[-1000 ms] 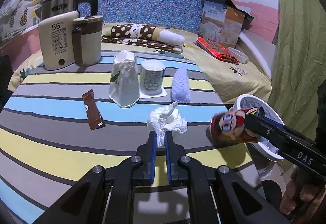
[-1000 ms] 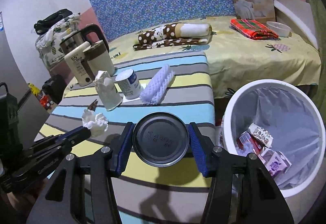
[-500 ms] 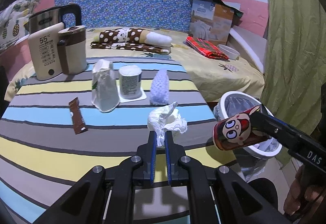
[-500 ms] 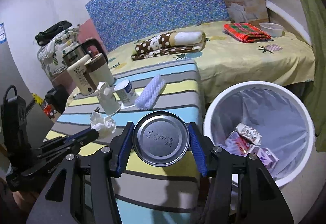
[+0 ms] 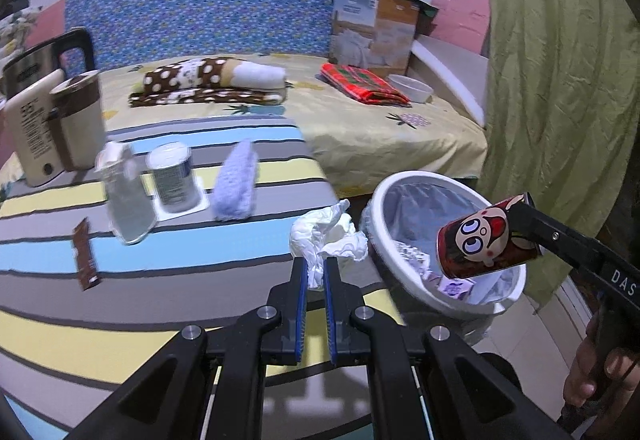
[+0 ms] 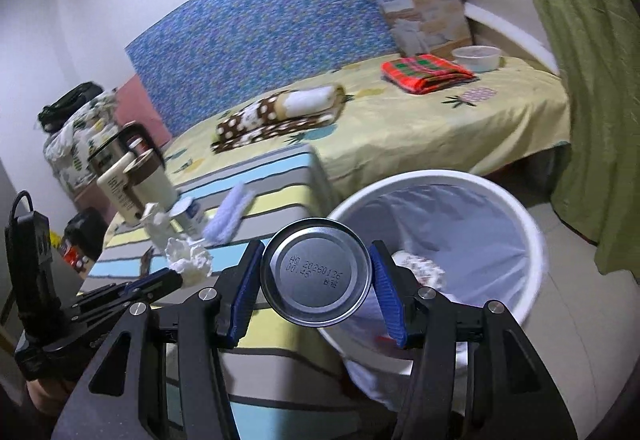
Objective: Collect trash
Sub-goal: 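Carry the tissue and can over the white bin and open both tools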
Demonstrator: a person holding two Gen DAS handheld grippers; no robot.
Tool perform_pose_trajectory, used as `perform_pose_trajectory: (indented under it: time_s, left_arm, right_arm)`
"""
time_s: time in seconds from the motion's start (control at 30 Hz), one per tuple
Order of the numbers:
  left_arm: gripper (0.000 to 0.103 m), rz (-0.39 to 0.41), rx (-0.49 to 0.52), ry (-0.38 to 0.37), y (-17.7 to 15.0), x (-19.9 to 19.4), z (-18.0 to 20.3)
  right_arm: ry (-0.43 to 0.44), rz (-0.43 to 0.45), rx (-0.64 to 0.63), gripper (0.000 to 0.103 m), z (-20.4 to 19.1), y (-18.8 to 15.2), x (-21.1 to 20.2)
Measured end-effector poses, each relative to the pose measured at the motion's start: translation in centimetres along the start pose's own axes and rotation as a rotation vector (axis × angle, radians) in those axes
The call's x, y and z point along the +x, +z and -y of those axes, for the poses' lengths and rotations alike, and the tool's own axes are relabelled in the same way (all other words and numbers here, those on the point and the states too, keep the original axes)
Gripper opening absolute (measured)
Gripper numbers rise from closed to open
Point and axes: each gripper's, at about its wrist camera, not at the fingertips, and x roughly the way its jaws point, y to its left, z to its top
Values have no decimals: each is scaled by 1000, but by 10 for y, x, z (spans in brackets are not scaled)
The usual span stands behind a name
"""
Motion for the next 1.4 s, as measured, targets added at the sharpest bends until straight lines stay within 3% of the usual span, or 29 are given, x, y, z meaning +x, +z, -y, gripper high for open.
perform_pose_trajectory:
  time_s: [0.57, 1.03, 1.1, 1.2, 1.4]
  left_arm:
    - [8, -47, 100, -118, 10, 44, 70]
    - [9, -98, 112, -186, 9, 77, 84]
    - [14, -101, 104, -194, 9, 80, 83]
    - [36, -100, 83, -208, 10, 82, 80]
    - [38, -85, 59, -207, 12, 79, 71]
  right_arm:
    - [-68, -10, 87, 55, 48, -3, -2]
    - [-64, -77, 105, 55, 60, -11, 15]
    - [-63, -92, 105, 55, 60, -13, 19]
    - [-61, -111, 105, 55, 61, -14, 22]
    - [-45, -158, 106, 55, 61, -17, 30]
